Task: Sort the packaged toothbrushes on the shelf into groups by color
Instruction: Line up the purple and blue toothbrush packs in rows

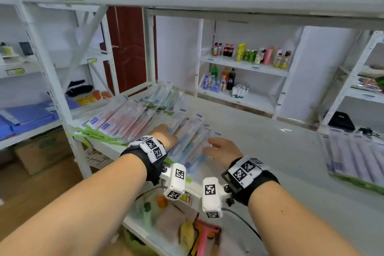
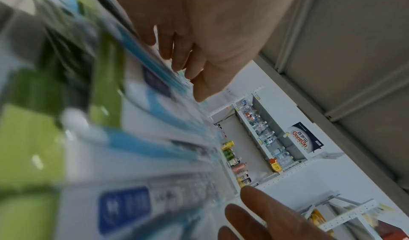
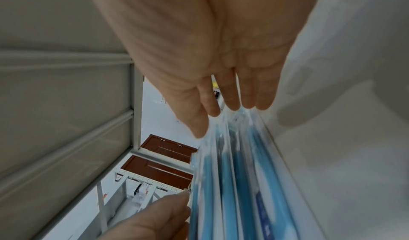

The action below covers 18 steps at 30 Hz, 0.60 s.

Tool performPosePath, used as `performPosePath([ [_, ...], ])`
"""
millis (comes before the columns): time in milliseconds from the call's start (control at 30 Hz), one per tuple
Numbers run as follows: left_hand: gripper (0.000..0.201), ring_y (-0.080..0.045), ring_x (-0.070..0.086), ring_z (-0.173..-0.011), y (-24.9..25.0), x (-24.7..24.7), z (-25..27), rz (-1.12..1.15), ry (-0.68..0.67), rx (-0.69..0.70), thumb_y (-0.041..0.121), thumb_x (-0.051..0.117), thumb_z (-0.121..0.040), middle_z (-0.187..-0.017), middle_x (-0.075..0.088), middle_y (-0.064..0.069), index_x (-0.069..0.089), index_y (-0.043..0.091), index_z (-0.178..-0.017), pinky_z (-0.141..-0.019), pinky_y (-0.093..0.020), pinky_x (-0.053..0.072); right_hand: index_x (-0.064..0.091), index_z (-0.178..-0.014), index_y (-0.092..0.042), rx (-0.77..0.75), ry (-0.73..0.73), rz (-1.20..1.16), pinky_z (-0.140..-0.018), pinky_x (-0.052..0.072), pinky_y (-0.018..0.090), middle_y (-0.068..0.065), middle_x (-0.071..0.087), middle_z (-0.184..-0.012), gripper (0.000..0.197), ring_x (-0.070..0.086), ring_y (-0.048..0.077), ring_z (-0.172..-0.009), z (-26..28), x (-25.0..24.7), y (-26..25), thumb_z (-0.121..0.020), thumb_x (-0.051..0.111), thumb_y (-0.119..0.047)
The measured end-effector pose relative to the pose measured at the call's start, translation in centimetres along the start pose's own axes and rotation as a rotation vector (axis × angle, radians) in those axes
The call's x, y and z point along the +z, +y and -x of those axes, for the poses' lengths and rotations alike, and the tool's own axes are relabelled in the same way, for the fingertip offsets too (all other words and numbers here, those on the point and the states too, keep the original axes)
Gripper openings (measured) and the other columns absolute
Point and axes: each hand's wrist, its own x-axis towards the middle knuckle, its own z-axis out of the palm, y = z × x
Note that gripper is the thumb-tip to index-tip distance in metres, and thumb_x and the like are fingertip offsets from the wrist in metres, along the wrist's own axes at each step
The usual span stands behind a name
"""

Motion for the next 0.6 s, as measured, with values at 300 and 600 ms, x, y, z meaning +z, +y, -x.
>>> performPosePath([
  [300,0.042,-0.024,0.052,-0.093,-2.9,-1.3,-0.5,-0.002,-0.111,0.138,0.033,0.062,-0.087,-0.108,0.056,-0.01,0.051,0.003,-0.116,-0.071,-0.024,0.035,0.047,-0.136,-0.009,0.059,0.086,0.11,-0.103,0.031,0.024,0.008,0.042,-0.146,0.057,0.041,0.021,-0.132,-1.4,4.2,-1.3,-0.085,0.068,-0.024],
  [600,0.048,-0.029,0.057,-0.108,-2.7,-0.7,-0.1,0.042,-0.165,0.205,0.03,0.063,-0.087,-0.121,0.058,-0.013,0.048,0.005,-0.125,-0.079,-0.026,0.04,0.059,-0.125,-0.009,0.083,0.112,0.19,-0.085,0.034,0.018,0.008,0.057,-0.13,0.044,0.054,0.021,-0.116,-0.2,4.0,-0.6,-0.085,0.067,-0.028],
])
